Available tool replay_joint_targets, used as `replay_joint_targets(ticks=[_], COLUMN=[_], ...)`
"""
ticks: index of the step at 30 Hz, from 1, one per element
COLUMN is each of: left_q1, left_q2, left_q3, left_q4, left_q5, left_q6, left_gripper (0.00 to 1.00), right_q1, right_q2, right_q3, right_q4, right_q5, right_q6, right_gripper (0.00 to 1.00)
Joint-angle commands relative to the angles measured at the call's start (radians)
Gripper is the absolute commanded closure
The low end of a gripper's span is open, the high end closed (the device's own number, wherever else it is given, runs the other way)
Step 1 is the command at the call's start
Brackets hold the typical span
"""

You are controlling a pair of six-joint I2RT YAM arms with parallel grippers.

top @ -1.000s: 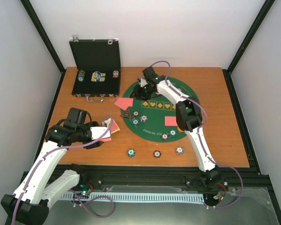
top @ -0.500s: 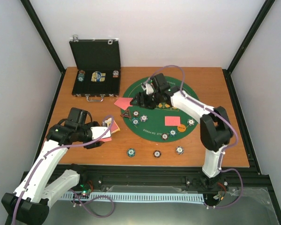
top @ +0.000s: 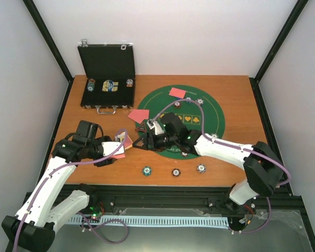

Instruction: Distribute texas hold em gaming equipment

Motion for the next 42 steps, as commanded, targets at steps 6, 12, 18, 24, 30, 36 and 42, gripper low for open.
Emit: replay_joint_targets(ticks=[6, 12, 18, 24, 30, 36, 42], left_q1=[-0.008, -0.007, -0.007, -0.007, -0.007, -0.007, -0.007], left_q2=[0.009, -0.001, -0.008, -0.007, -0.008, -0.019, -0.018], left_q3=[0.039, 0.038, 0.04, 0.043, 0.051, 0.058, 0.057], left_q4=[0.039, 0.032, 0.025, 0.023, 0.014, 0.011, 0.011], left_q5=[0.033, 0.032, 0.033, 0.035, 0.03, 0.034, 0.033], left_q6=[-0.033, -0.028, -0.026, -0.03, -0.025, -0.023, -0.024], left_gripper=[0.62, 0.62, 0.62, 0.62, 0.62, 0.62, 0.62], right_q1=[0.133, 0.163, 0.174, 0.179, 0.19, 0.186, 0.152], right_q2=[0.073, 0.127, 0.163, 0.248, 0.34, 0.349, 0.317], right_q3=[0.014, 0.036, 0.05, 0.086, 0.167, 0.183, 0.14], right_q4=[0.24, 0.294, 0.349, 0.416, 0.411, 0.366, 0.314], right_q5=[0.03, 0.02, 0.005, -0.008, -0.032, -0.015, -0.016], right_q6=[0.145, 0.17, 0.203, 0.257, 0.273, 0.271, 0.255], right_gripper=[0.24, 0.25, 0.26, 0.27, 0.31, 0.35, 0.45])
